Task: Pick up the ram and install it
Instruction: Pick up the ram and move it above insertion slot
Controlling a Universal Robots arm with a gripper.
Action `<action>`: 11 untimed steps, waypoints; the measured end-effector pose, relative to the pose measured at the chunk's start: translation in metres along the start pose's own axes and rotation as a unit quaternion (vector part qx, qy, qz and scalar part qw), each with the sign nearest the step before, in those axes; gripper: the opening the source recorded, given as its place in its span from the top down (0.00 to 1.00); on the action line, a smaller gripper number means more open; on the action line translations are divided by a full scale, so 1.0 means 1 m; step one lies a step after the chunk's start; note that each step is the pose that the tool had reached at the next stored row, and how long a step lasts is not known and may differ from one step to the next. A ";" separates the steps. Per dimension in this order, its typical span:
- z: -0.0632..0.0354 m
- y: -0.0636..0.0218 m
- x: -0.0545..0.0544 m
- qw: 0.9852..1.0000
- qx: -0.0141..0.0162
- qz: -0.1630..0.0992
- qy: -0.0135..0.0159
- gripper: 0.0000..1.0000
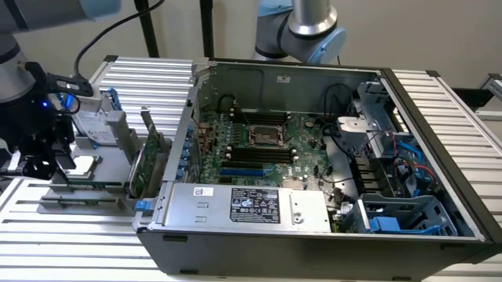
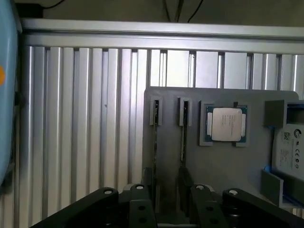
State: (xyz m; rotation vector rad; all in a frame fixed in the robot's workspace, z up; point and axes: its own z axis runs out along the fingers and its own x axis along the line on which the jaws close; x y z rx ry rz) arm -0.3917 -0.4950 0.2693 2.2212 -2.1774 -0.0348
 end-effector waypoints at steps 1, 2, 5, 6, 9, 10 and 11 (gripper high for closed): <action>0.0018 -0.0002 0.000 1.000 0.000 0.000 0.000 0.00; 0.0038 -0.0004 0.000 1.000 0.000 0.000 0.000 0.00; 0.0091 -0.0007 0.001 1.000 0.000 0.000 0.000 0.00; 0.0110 -0.0008 0.001 1.000 0.000 0.000 0.000 0.00; 0.0163 -0.0010 0.002 1.000 0.000 0.000 0.000 0.00; 0.0182 -0.0011 0.002 1.000 0.000 0.000 0.000 0.00; 0.0201 -0.0012 0.002 1.000 0.000 0.000 0.000 0.00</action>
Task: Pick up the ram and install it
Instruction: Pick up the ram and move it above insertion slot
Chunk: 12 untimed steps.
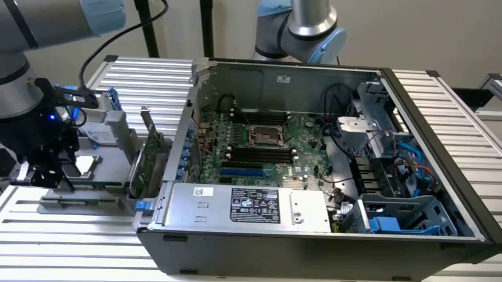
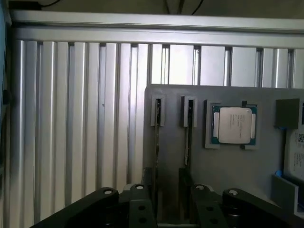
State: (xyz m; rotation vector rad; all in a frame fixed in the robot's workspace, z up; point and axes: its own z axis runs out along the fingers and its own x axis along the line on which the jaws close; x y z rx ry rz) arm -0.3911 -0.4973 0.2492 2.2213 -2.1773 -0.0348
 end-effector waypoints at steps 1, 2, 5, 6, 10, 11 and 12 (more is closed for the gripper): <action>0.0017 -0.0001 0.000 1.000 0.000 0.000 0.000 0.00; 0.0035 -0.0001 0.001 1.000 0.000 0.000 0.000 0.00; 0.0089 -0.0003 0.002 1.000 0.000 0.000 0.000 0.00; 0.0109 -0.0004 0.002 1.000 0.000 0.000 0.000 0.00; 0.0181 -0.0007 0.004 1.000 0.000 0.000 0.000 0.00; 0.0200 -0.0008 0.004 1.000 0.000 0.000 0.000 0.00; 0.0217 -0.0008 0.005 1.000 0.000 0.000 0.000 0.00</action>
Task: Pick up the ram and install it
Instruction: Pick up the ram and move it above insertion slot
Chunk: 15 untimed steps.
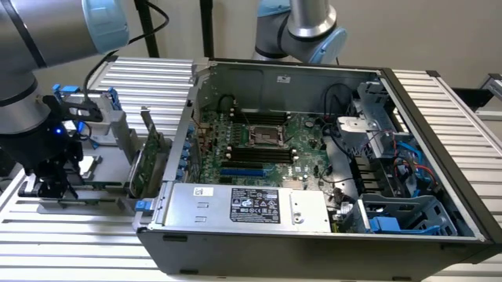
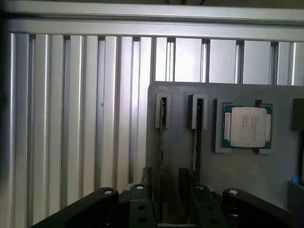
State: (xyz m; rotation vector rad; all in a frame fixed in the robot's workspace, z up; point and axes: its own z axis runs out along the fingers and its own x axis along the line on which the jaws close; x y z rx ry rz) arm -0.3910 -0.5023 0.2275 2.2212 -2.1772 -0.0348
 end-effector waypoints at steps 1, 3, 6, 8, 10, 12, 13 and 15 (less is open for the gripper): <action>0.0019 -0.0001 0.000 1.000 0.000 0.000 0.000 0.00; 0.0055 -0.0003 0.001 1.000 0.000 0.000 0.000 0.00; 0.0109 -0.0005 0.002 1.000 0.000 0.000 0.000 0.00; 0.0146 -0.0008 0.003 1.000 0.000 0.000 0.000 0.00; 0.0181 -0.0012 0.003 1.000 0.000 0.000 -0.001 0.00; 0.0213 -0.0015 0.003 1.000 0.001 0.000 -0.002 0.00; 0.0227 -0.0018 0.003 1.000 0.001 0.000 -0.002 0.00; 0.0250 -0.0022 0.004 1.000 0.001 0.000 -0.004 0.00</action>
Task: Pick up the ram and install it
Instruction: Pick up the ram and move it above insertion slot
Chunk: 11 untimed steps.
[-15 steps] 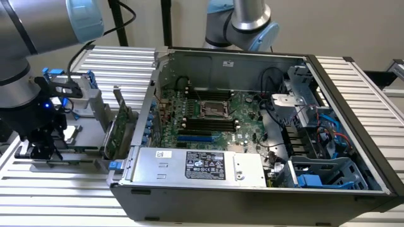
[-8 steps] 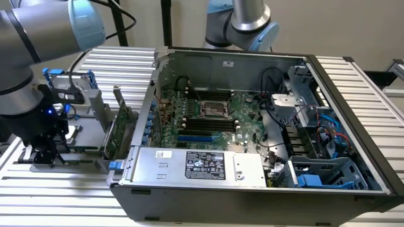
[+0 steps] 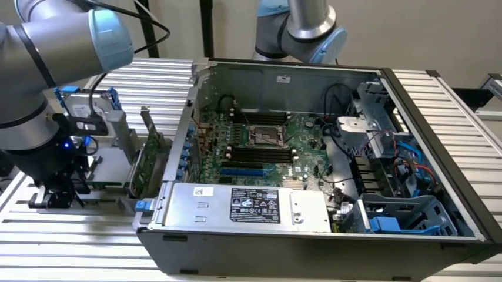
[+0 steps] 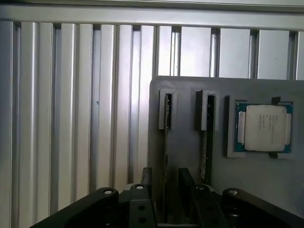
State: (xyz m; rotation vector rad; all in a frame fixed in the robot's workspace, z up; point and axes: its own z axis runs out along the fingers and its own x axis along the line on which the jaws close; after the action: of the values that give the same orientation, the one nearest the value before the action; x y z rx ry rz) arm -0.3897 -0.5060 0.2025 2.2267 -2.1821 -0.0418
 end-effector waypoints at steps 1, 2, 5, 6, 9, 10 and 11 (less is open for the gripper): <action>0.0010 -0.0002 0.000 1.000 0.000 0.000 -0.001 0.00; 0.0019 -0.0005 0.000 1.000 0.000 0.000 -0.003 0.00; 0.0048 -0.0014 0.001 1.000 0.000 0.000 -0.008 0.00; 0.0055 -0.0018 0.001 1.000 0.000 0.000 -0.008 0.00; 0.0066 -0.0027 0.001 1.000 0.000 0.000 -0.009 0.00; 0.0068 -0.0029 0.001 1.000 0.000 0.000 -0.009 0.00; 0.0071 -0.0030 0.001 1.000 0.001 0.000 -0.009 0.00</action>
State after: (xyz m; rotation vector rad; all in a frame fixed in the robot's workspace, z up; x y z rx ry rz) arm -0.3870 -0.5073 0.1953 2.2366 -2.1914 -0.0618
